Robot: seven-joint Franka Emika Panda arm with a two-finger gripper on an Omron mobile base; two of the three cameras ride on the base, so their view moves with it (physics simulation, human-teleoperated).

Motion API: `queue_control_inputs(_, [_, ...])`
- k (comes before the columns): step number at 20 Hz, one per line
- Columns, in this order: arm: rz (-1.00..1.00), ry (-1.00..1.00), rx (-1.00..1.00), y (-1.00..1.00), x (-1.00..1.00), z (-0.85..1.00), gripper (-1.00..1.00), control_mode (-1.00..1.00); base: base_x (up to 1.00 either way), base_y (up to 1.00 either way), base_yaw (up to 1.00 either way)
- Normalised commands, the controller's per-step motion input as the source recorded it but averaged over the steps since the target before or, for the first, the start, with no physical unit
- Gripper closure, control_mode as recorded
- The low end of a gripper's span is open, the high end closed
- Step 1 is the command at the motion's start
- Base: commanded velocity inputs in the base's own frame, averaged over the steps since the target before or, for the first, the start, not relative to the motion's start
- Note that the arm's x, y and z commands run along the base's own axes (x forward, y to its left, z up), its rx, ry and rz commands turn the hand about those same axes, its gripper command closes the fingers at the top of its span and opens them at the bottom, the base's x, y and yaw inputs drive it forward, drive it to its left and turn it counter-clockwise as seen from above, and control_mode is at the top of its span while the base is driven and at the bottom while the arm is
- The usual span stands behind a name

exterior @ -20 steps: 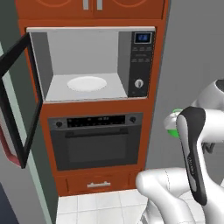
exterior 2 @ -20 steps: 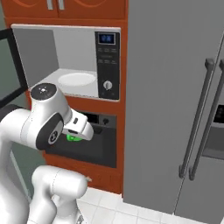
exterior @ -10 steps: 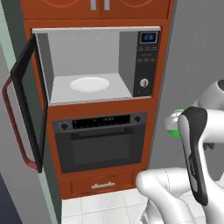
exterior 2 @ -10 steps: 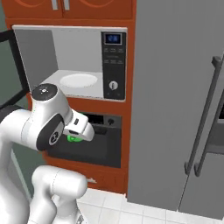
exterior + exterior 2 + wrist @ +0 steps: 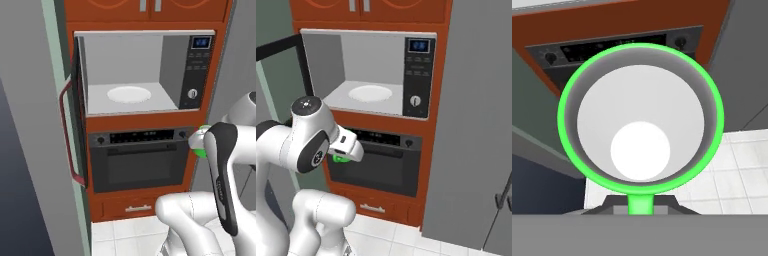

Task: Pick the mug from the counter and place it inside the microwave. Then close the microwave.

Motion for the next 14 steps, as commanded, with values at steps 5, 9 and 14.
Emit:
queue_control_inputs(5, [0.0, 0.0, 0.0, 0.0, 0.0, 0.0, 1.0, 1.0, 0.0, 0.23, 0.17])
queue_control_inputs(9, [0.0, 0.0, 0.0, 0.0, 0.0, 0.0, 1.0, 1.0, 0.0, -0.05, 0.01])
queue_control_inputs(14, [0.0, 0.0, 0.0, 0.0, 0.0, 0.0, 1.0, 1.0, 0.03, 0.0, -0.09])
